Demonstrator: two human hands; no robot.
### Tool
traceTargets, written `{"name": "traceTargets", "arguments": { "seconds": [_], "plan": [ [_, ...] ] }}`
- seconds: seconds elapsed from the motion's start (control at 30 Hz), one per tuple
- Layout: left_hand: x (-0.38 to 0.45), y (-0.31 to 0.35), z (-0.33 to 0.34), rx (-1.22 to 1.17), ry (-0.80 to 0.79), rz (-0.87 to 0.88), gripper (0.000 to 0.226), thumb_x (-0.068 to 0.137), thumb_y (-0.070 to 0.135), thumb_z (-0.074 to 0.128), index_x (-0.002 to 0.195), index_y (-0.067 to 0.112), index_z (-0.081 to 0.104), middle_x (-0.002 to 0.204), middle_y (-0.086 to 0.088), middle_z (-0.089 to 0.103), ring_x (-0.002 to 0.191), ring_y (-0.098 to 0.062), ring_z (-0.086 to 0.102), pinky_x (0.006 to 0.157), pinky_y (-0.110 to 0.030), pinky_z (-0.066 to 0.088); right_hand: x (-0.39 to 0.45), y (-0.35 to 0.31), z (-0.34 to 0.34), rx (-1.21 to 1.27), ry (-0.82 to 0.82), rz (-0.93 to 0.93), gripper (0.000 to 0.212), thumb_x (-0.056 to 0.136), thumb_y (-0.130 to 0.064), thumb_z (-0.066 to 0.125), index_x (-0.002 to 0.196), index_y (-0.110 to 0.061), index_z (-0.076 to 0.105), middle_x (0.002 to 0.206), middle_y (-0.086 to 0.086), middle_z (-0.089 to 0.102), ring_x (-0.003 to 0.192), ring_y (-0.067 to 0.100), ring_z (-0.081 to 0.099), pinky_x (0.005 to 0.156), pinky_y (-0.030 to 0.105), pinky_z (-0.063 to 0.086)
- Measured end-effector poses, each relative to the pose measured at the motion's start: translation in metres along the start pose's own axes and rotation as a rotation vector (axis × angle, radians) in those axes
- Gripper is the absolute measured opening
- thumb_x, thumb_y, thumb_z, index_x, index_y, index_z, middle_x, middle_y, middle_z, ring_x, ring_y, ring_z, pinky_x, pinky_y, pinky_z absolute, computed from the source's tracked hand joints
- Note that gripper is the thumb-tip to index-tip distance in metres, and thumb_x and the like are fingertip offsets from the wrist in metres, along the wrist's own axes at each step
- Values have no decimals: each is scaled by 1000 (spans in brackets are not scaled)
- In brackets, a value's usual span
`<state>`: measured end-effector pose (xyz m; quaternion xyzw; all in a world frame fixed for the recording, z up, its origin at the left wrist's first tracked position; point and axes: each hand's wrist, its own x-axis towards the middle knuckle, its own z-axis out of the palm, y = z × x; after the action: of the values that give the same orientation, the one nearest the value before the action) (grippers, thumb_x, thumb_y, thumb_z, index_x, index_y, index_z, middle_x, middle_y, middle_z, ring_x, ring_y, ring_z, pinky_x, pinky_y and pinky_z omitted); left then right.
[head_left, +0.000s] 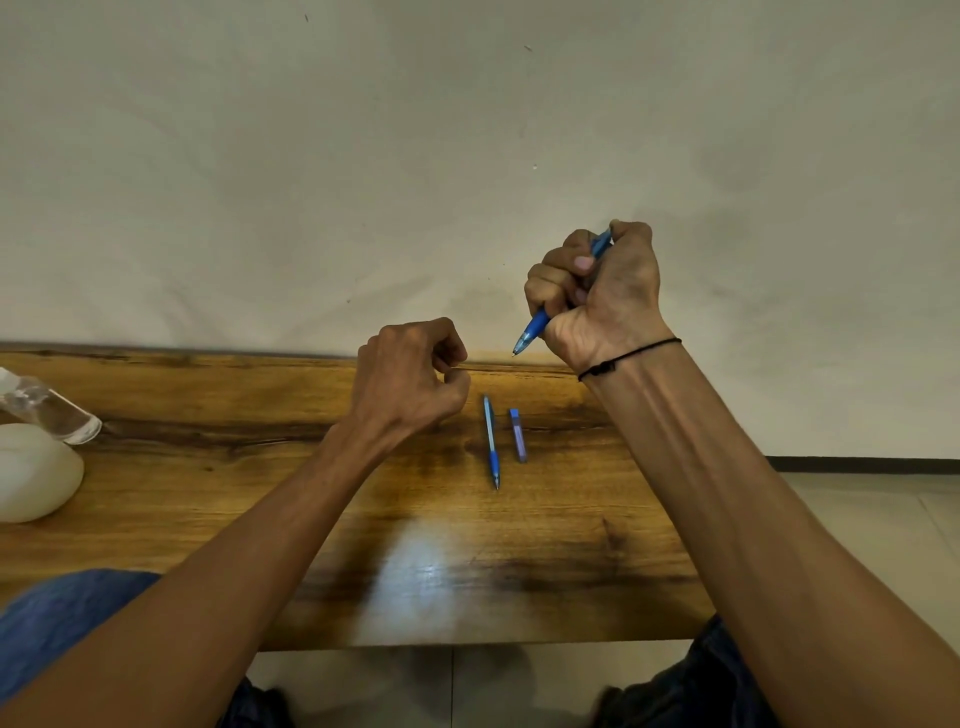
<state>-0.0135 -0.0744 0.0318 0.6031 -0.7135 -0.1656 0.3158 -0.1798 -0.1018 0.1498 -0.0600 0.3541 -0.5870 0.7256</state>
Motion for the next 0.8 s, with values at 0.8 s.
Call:
{"name": "traceTargets", "arguments": {
  "seconds": [0.8],
  "plan": [
    [-1, 0, 0, 4, -11, 3, 22, 71, 32, 66, 90, 23, 74, 80, 11, 73, 77, -8, 72, 78, -42, 64, 4, 0, -2, 21, 30, 8, 51, 103, -37, 32, 57, -15, 34, 44, -5, 31, 34, 9, 18, 33, 16, 16]
  ]
}}
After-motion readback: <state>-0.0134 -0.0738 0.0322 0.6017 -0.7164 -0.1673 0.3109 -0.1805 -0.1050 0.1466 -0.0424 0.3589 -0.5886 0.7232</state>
